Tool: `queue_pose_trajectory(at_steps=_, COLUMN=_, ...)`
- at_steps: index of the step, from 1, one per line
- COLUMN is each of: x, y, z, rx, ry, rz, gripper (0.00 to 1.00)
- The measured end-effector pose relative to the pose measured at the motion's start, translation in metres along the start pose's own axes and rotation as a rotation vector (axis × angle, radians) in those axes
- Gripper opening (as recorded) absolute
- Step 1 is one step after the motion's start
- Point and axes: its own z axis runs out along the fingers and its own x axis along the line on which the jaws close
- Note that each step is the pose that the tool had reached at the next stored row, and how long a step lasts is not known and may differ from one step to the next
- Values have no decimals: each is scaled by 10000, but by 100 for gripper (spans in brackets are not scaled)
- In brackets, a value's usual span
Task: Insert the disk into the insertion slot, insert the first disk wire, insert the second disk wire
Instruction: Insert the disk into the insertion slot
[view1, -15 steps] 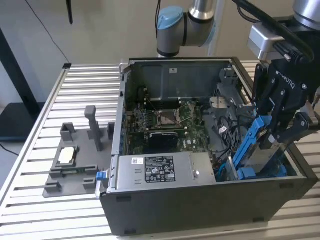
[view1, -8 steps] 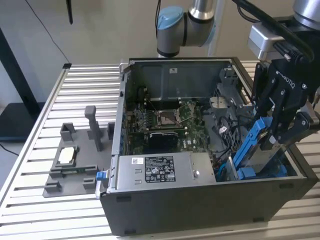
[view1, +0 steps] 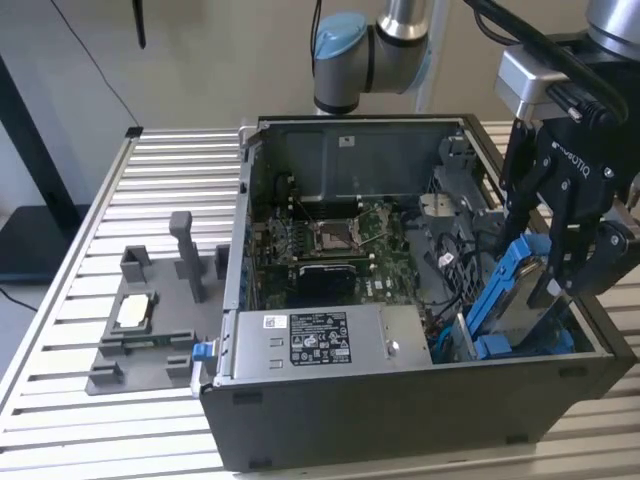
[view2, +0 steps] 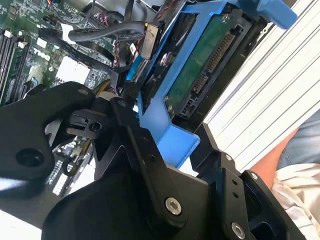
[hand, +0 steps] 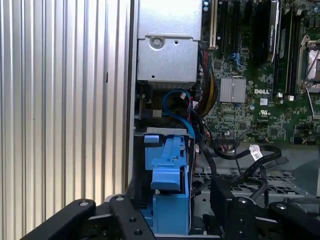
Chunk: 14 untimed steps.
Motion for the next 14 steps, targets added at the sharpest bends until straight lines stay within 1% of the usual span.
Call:
queue_pose_trajectory(at_steps=2, x=0, y=0, z=0, rx=0, ry=0, rz=0, gripper=65)
queue_pose_trajectory(at_steps=6, x=0, y=0, z=0, rx=2, ry=0, rz=-1, gripper=40)
queue_pose_trajectory(at_steps=7, x=-1, y=0, z=1, rx=2, ry=-5, rz=-1, gripper=40)
queue_pose_trajectory(at_steps=8, x=-1, y=-1, z=0, rx=3, ry=-3, rz=-2, gripper=34)
queue_pose_trajectory(at_steps=14, x=0, y=0, z=-1, rx=4, ry=4, rz=0, gripper=33)
